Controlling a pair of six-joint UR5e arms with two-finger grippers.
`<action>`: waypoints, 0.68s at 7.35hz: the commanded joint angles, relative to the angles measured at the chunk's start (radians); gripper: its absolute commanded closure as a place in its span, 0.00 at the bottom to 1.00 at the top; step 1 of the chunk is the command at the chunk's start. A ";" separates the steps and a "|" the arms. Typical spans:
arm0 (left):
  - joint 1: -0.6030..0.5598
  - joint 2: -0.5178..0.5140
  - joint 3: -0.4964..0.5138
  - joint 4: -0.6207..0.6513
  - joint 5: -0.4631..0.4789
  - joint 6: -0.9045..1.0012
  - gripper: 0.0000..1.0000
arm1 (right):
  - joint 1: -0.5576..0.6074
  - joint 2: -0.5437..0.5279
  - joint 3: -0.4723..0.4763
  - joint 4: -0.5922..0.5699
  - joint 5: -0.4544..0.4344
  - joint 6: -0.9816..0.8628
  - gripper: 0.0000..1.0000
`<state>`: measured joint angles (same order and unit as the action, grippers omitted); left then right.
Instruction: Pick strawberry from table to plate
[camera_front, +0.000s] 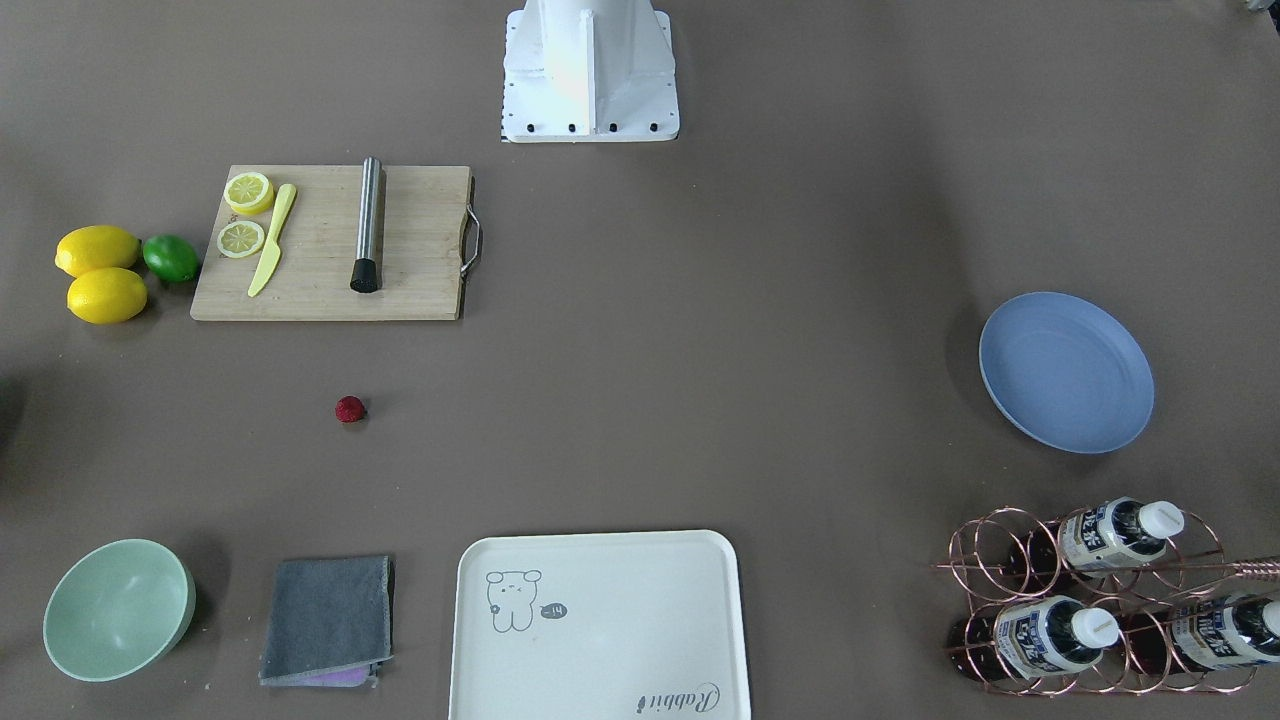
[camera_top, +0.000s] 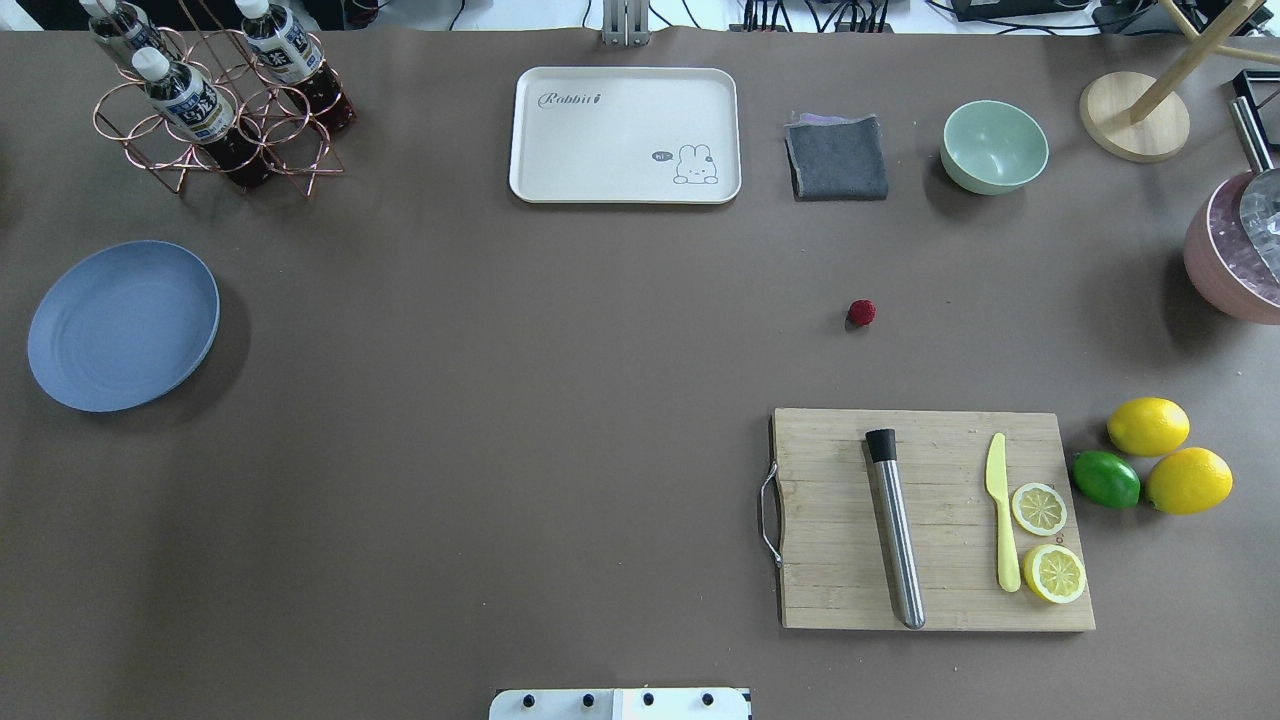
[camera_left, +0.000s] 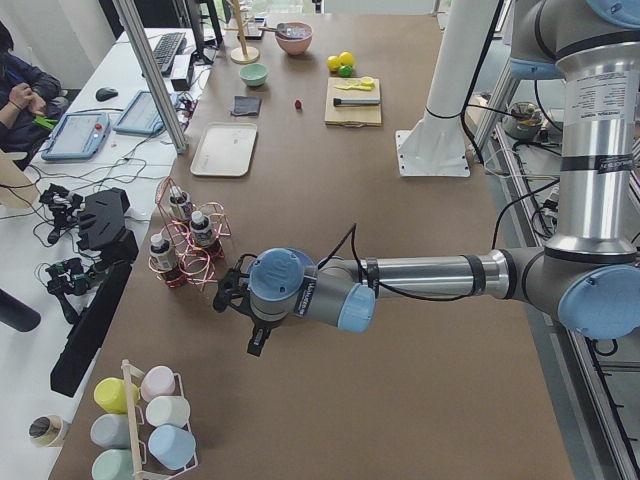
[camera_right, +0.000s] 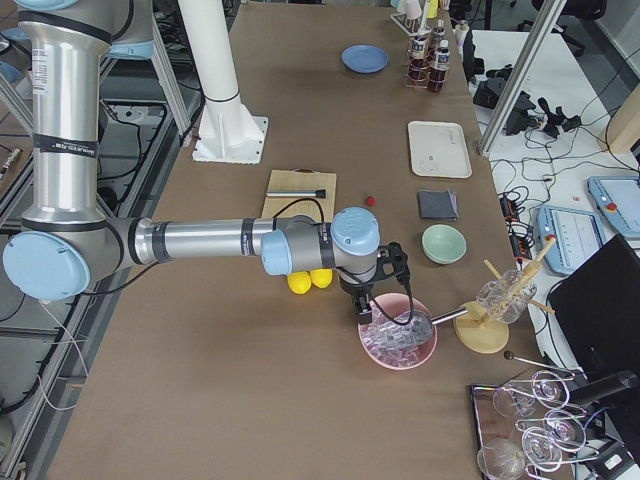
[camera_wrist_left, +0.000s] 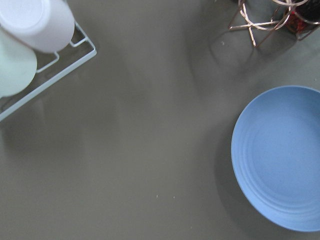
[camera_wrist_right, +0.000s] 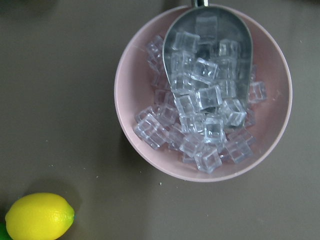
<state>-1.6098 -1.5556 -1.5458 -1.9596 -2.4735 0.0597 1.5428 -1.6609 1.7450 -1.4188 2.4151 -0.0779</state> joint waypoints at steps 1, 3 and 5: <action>0.062 -0.098 0.094 -0.053 0.001 -0.010 0.03 | -0.038 0.029 0.028 0.066 0.009 0.137 0.00; 0.146 -0.097 0.147 -0.149 0.034 -0.292 0.01 | -0.175 0.058 0.030 0.139 -0.049 0.328 0.00; 0.268 -0.098 0.247 -0.336 0.120 -0.440 0.01 | -0.266 0.063 0.028 0.262 -0.091 0.511 0.01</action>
<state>-1.4182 -1.6528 -1.3603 -2.1830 -2.3997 -0.2888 1.3309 -1.6021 1.7733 -1.2285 2.3475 0.3289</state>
